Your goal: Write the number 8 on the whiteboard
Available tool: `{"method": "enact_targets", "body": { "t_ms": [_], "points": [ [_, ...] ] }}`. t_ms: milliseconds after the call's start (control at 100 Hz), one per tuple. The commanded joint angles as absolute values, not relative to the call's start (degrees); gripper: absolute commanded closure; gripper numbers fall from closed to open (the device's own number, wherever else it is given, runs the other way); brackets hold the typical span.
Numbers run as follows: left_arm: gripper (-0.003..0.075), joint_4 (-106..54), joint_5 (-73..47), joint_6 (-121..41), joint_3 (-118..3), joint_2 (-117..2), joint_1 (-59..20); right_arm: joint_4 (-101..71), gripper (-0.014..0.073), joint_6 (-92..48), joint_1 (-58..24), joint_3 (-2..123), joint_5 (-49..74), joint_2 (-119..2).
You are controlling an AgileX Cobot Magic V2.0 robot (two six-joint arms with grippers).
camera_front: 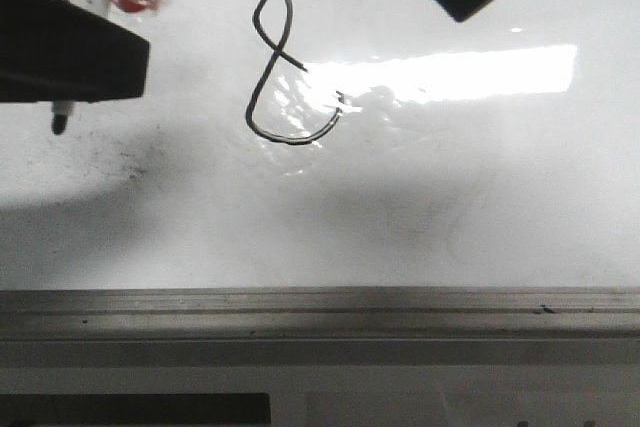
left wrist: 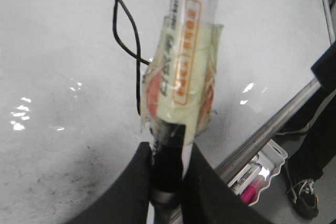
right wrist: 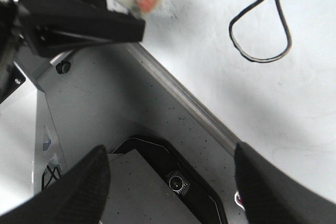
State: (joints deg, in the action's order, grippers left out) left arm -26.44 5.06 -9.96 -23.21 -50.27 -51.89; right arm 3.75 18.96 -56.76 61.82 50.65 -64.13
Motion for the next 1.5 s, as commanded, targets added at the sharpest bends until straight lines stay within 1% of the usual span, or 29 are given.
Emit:
{"method": "enact_targets", "body": {
  "t_ms": [0,80,130,210,430,620,810,1060,1110,1190,1230,1280,1320,1390,1430,1490],
  "points": [
    [0.0741,-32.87,7.35,-9.4,-25.03,-48.61,-49.55,4.58,0.0146,18.99,-56.87,63.49,47.77,-62.73],
    [0.0741,-43.54,5.9,-9.4,-25.03,-48.88,-46.72,4.58,0.0146,18.99,-56.87,63.49,48.03,-62.73],
    [0.0741,-45.92,4.13,-9.4,-25.17,-49.56,-45.72,4.58,0.0146,18.99,-56.87,63.49,48.17,-62.73],
    [0.0741,-46.05,2.11,-9.4,-25.17,-51.16,-45.21,4.58,0.0146,18.99,-56.87,63.49,48.31,-62.73],
    [0.0741,-48.82,1.34,-9.4,-25.97,-56.35,-45.21,4.58,0.0146,19.58,-56.87,63.49,48.5,-62.73],
    [0.0741,-48.43,2.7,-9.4,-26.18,-56.85,-45.21,4.58,0.0146,19.58,-56.87,63.49,48.62,-62.73],
    [0.0741,-48.43,8.34,-9.4,-26.18,-56.85,-45.21,4.58,0.0146,19.58,-56.87,63.49,48.75,-62.73],
    [0.073,-48.43,4.8,-9.4,-26.18,-58.31,-45.21,4.75,0.0146,19.58,-56.87,63.49,48.75,-62.73],
    [0.07,-48.43,3.46,-9.4,-26.18,-58.65,-45.21,4.75,0.0146,19.58,-56.87,63.49,48.75,-62.73],
    [0.0612,-48.43,3.32,-9.4,-26.18,-59.18,-45.21,4.75,0.0146,19.58,-56.87,63.49,48.75,-62.73],
    [0.0531,-48.43,3.77,-9.4,-26.18,-59.31,-45.21,4.75,0.0146,19.58,-56.87,63.49,48.75,-62.73],
    [0.045,-48.43,4.25,-9.49,-26.18,-59.31,-45.21,4.75,0.0146,19.58,-56.87,63.49,48.65,-62.73],
    [0.0355,-48.43,4.51,-9.49,-26.18,-59.31,-45.21,4.75,0.0146,19.58,-56.87,63.49,48.51,-62.73],
    [0.0255,-48.43,4.51,-9.49,-26.18,-59.31,-45.21,4.75,0.0146,19.58,-56.87,63.49,48.35,-62.73],
    [0.0232,-48.43,4.51,-9.49,-26.18,-59.31,-45.21,4.75,0.0146,19.58,-56.87,63.49,48.35,-62.73],
    [0.0226,-48.43,4.23,-9.49,-26.18,-59.31,-45.21,4.75,0.0146,19.58,-56.87,63.49,48.35,-62.73]
  ]
}}
